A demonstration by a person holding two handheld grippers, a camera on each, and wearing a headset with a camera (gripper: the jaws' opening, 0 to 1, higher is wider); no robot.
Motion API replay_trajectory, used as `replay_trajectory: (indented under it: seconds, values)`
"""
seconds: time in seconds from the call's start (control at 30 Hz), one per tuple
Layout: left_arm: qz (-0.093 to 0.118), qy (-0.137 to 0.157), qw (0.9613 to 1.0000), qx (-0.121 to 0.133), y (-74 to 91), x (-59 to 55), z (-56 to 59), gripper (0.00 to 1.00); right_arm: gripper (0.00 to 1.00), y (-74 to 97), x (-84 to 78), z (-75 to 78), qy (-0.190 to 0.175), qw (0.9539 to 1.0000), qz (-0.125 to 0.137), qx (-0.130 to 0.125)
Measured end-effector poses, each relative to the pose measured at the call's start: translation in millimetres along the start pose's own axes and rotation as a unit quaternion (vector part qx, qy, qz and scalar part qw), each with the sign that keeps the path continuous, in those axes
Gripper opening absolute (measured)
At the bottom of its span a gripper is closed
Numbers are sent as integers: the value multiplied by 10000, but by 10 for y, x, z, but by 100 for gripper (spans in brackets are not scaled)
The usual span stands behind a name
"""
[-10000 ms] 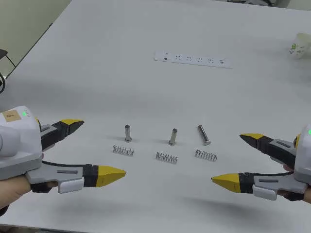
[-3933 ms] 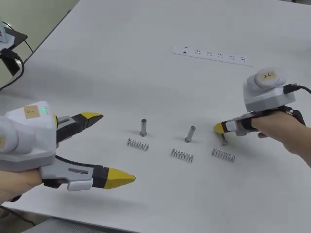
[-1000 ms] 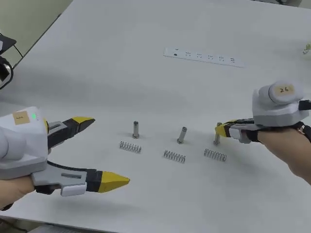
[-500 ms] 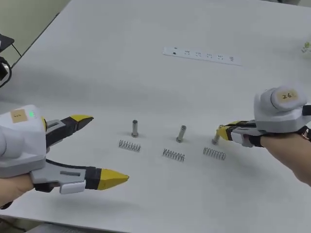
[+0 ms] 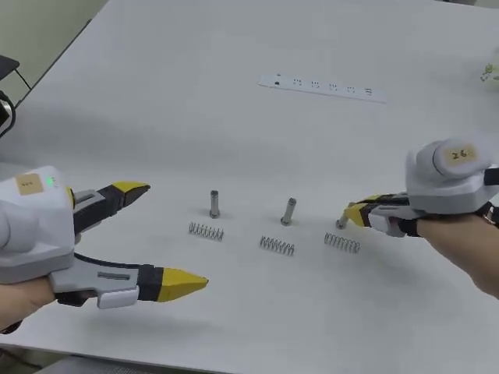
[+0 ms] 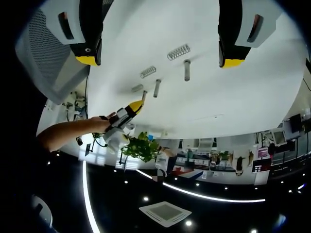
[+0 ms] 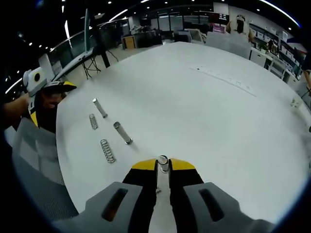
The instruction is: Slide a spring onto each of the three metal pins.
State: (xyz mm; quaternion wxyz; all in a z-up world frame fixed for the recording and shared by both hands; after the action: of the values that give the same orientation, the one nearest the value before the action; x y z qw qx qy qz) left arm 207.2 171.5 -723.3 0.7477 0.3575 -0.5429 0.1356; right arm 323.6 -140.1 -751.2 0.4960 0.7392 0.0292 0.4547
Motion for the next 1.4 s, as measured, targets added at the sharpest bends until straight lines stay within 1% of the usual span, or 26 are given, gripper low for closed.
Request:
replay_trajectory:
  seconds: [0.2,0.33,0.57,0.63,0.67,0.77,0.83,0.87,0.9,0.93,0.97,1.1,1.17,1.23,1.3,1.4]
  values:
    - [19,13,10000,2,2,10,0,98,12,14,-15,-3,-15,10000,13,24]
    - [41,25,10000,-11,2,12,3,98,19,49,-25,-6,15,10000,75,24]
    - [51,30,10000,-71,-6,22,7,98,23,109,-50,15,48,9999,121,100]
    - [45,36,9999,-112,-12,24,10,98,24,126,-51,-2,109,9996,142,204]
    - [42,33,9999,-116,-14,25,10,98,25,133,-52,-7,127,9996,139,207]
    - [27,16,9999,-121,-19,31,9,98,26,156,-50,-36,319,9990,120,288]
    - [39,15,9999,-126,-21,39,13,98,26,170,-48,-71,563,9976,130,379]
    - [42,16,9999,-128,-22,40,13,98,26,171,-50,-80,613,9972,127,401]
    - [45,18,9999,-130,-23,43,15,98,26,173,-69,-96,777,9962,45,383]
    - [35,8,9999,-128,-24,44,15,98,26,170,-87,-110,986,9943,-16,416]
    - [34,3,9999,-131,-25,43,14,98,25,167,-106,-128,1026,9939,-58,410]
    - [24,-6,9999,-131,-19,42,11,98,25,157,-168,-205,1452,9878,-240,517]
    - [14,-4,9999,-129,-12,39,9,98,25,144,-192,-216,1672,9839,-374,507]
    - [-7,-22,9999,-117,-2,35,7,98,24,131,-208,-227,1967,9780,-470,518]
    - [-12,-22,9999,-116,11,32,6,98,24,116,-220,-250,2067,9750,-557,594]
    - [-26,-19,9999,-106,26,24,7,98,24,96,-207,-239,2229,9705,-635,664]
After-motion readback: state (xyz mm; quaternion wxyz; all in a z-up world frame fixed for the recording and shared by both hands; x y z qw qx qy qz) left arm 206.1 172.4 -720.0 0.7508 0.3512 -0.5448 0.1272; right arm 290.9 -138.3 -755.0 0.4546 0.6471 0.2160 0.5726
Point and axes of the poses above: the centre of the closed fingertips' face, and the gripper's own axes: y roughly backward along the fingers, z roughly to its right, x roughly out of its top, the point moved 8 cm from there along y, roughly backward along the fingers, and after that the axes turned 3 degrees about -z, right-handed, at the moved point
